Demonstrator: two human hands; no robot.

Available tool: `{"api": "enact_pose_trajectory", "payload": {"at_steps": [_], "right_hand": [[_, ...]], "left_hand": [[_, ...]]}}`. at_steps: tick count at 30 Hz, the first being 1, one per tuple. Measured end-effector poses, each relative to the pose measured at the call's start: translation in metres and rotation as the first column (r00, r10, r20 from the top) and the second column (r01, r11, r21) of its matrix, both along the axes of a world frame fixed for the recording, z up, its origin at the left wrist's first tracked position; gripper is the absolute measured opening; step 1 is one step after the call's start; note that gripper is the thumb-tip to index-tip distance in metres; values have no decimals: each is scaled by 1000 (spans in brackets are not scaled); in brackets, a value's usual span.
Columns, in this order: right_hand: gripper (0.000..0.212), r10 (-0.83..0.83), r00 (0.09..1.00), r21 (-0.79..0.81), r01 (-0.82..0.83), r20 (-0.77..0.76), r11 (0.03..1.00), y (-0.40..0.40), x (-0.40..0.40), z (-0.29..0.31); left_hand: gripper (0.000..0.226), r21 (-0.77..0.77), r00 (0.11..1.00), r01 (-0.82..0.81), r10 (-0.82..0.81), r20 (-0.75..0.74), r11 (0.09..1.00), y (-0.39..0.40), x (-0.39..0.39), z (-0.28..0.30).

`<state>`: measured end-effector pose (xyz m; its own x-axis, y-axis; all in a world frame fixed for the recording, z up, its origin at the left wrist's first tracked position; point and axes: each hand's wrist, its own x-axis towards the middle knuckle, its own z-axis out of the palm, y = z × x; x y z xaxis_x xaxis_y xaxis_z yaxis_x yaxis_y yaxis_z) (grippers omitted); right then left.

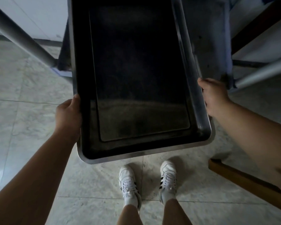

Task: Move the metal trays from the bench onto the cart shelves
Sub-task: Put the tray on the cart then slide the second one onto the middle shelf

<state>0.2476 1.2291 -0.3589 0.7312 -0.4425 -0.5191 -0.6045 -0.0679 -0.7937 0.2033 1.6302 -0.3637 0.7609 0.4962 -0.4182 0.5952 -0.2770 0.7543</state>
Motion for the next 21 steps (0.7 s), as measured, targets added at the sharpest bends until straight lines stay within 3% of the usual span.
{"api": "enact_pose_trajectory", "payload": {"at_steps": [6, 16, 21], "right_hand": [[35, 86, 996, -115, -83, 23, 990, 1, 25, -15], [32, 141, 990, -169, -137, 10, 976, -16, 57, -19], [35, 258, 965, -308, -234, 39, 922, -30, 73, -23]], "left_hand": [[44, -39, 999, -42, 41, -20, 998, -2, 1, -15], [44, -189, 994, -97, 103, 22, 977, -28, 9, -24], [44, -222, 992, -120, 128, 20, 968, -49, 6, -25]]}}
